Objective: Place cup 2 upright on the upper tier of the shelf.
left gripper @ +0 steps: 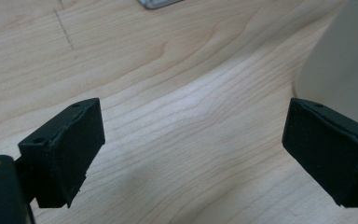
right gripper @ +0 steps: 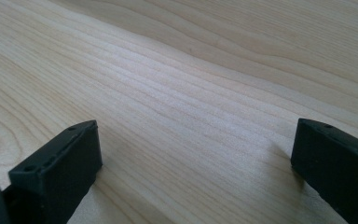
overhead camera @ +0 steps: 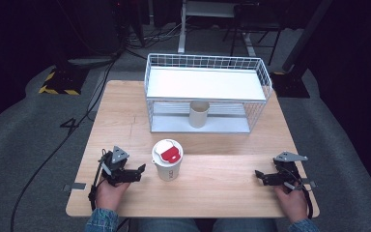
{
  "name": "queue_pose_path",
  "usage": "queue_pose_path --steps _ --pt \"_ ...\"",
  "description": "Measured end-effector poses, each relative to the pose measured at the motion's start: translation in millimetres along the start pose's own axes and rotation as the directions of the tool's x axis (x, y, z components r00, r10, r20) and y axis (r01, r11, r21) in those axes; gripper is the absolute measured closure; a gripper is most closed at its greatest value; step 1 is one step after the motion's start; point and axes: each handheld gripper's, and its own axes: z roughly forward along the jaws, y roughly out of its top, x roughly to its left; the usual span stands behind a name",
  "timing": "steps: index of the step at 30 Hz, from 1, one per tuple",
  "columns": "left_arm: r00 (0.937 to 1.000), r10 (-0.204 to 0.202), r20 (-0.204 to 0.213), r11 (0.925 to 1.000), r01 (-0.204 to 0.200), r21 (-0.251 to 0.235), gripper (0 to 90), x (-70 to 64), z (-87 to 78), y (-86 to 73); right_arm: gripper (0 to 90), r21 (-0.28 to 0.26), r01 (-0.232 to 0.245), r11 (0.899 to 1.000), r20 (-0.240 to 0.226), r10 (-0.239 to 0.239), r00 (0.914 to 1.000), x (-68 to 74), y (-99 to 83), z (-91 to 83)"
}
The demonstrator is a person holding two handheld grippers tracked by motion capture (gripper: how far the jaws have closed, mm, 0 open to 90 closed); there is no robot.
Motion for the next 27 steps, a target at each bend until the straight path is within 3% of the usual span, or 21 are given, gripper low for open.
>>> queue_pose_path --steps 6,12,19,24,27 --pt "0.9994 0.028 0.023 0.9992 -0.027 -0.028 6.5 -11.9 -11.9 2.9 1.8 0.0 0.0 1.0 0.0 0.0 1.0 0.0 0.0 0.0" --pt "0.9968 0.02 0.078 0.9959 -0.013 -0.089 6.5 -22.2 -25.6 3.8 1.8 0.0 0.0 1.0 0.0 0.0 1.0 0.0 0.0 0.0" --pt "0.9935 0.031 0.11 0.9897 -0.015 -0.142 6.6 -31.9 -33.3 4.5 1.8 0.0 0.0 1.0 0.0 0.0 1.0 0.0 0.0 0.0" --pt "0.9883 0.069 0.136 0.9746 -0.037 -0.221 6.8 -39.9 -39.1 8.0 1.8 0.0 0.0 1.0 0.0 0.0 1.0 0.0 0.0 0.0" --pt "0.9855 0.076 0.152 0.971 -0.039 -0.236 6.7 -42.1 -39.5 8.5 1.8 0.0 0.0 1.0 0.0 0.0 1.0 0.0 0.0 0.0"
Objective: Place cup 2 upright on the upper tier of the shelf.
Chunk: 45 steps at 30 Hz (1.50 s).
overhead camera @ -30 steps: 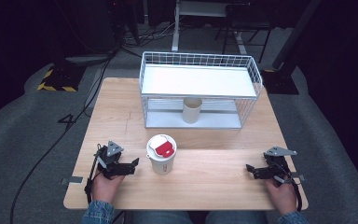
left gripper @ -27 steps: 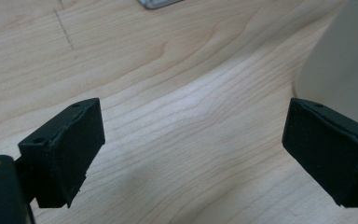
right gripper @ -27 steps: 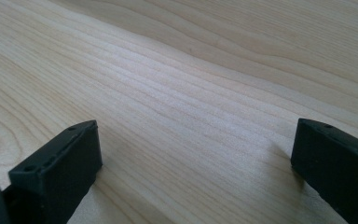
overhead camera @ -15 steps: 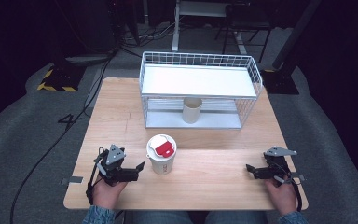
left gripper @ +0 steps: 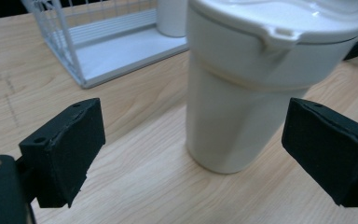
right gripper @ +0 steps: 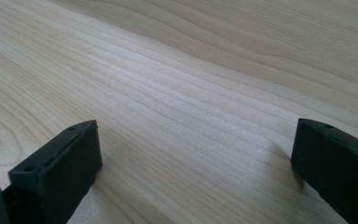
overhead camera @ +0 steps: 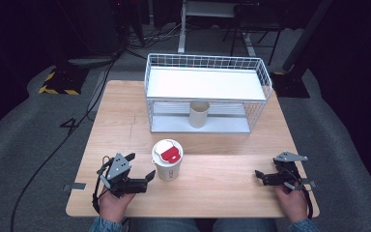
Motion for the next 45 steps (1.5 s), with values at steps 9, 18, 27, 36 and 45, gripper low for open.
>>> queue_pose_path --steps 9,18,27,36,45 --pt "0.996 -0.005 0.089 0.998 0.011 -0.063 3.8 -9.6 9.6 3.0 1.8 0.0 0.0 1.0 0.0 0.0 1.0 0.0 0.0 0.0" --pt "0.9893 -0.02 0.144 0.997 0.031 -0.072 0.0 -15.2 28.5 2.2 1.8 0.0 0.0 1.0 0.0 0.0 1.0 0.0 0.0 0.0" --pt "0.9862 -0.021 0.164 0.9978 0.031 -0.058 0.0 -13.3 46.1 -1.3 1.8 0.0 0.0 1.0 0.0 0.0 1.0 0.0 0.0 0.0" --pt "0.9839 -0.012 0.178 0.9981 0.023 -0.057 0.4 -10.6 57.9 -1.4 1.7 0.0 0.0 1.0 0.001 0.0 1.0 0.0 0.0 0.0" --pt "0.9758 0.006 0.219 0.9968 0.012 -0.079 2.3 -6.6 71.8 -3.6 1.2 0.001 -0.002 1.0 0.003 0.002 1.0 0.1 0.0 0.2"
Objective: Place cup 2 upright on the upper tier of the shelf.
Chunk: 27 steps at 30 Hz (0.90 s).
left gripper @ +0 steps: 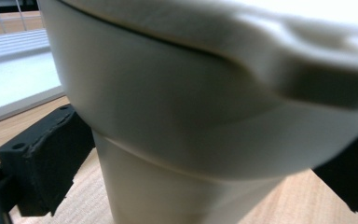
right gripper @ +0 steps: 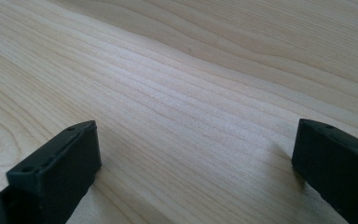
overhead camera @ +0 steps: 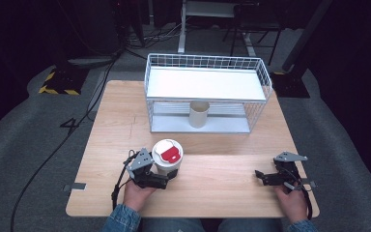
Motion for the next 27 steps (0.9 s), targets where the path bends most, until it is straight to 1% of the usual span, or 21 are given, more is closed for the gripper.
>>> queue_pose_path --steps 3,4,6,10,12,23,27 --pt "1.0 0.006 0.007 0.9999 -0.006 -0.01 4.8 1.0 1.5 -0.6 1.2 0.0 0.0 1.0 0.0 0.0 1.0 0.0 0.0 0.0" --pt "0.9998 0.018 0.001 0.9998 -0.018 -0.011 5.3 0.9 2.7 -0.9 1.2 0.0 0.0 1.0 0.0 0.0 1.0 0.0 0.0 0.0" --pt "0.9999 0.017 0.001 0.9998 -0.017 -0.013 6.1 0.3 3.4 -1.4 1.2 0.0 0.0 1.0 0.0 0.0 1.0 0.0 0.0 0.0" --pt "0.9991 0.043 -0.004 0.999 -0.043 -0.015 7.2 0.3 2.7 -2.6 1.2 0.0 0.0 1.0 0.0 0.0 1.0 0.0 0.0 0.0" --pt "0.9988 0.048 -0.007 0.9987 -0.048 -0.015 7.6 0.1 2.4 -2.9 1.2 0.0 0.0 1.0 0.0 0.0 1.0 0.0 0.0 0.0" --pt "0.9981 0.058 -0.021 0.9982 -0.058 -0.016 8.4 -1.3 2.2 -3.0 1.2 0.0 0.0 1.0 0.0 0.0 1.0 0.0 0.0 0.0" --pt "0.9984 0.05 -0.026 0.9985 -0.05 -0.02 8.5 -2.2 2.2 -3.2 1.2 0.0 0.0 1.0 0.0 0.0 1.0 0.0 0.0 0.0"
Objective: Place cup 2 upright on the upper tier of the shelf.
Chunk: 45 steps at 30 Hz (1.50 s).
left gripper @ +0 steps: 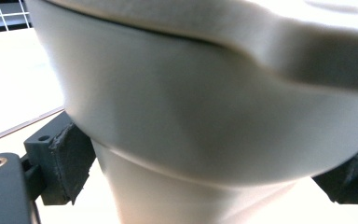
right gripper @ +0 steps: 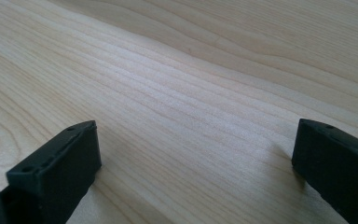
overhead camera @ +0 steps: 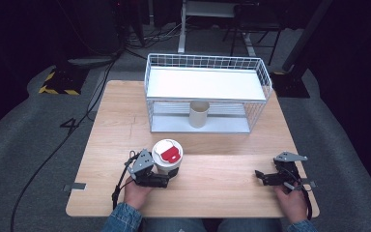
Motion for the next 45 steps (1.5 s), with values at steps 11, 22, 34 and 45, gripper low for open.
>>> queue_pose_path --steps 11,22,34,45 --pt "0.9997 -0.025 -0.003 0.9997 0.025 -0.007 8.7 -1.4 -1.7 0.8 1.1 0.0 -0.002 1.0 0.003 0.002 1.0 0.2 0.0 0.0" --pt "0.9996 -0.025 -0.011 0.9997 0.025 -0.004 8.7 -7.5 -6.6 9.1 0.5 0.002 -0.006 1.0 0.01 0.006 0.9999 0.6 0.0 0.1" --pt "0.9977 -0.057 -0.038 0.9983 0.057 0.01 8.8 -5.9 -15.2 25.0 0.5 0.003 -0.007 1.0 0.01 0.007 0.9999 0.5 0.0 0.1" --pt "0.9975 -0.045 -0.054 0.9984 0.043 -0.037 8.8 -7.8 -30.6 57.4 0.4 0.003 -0.006 1.0 0.01 0.006 0.9999 0.4 0.0 0.1"
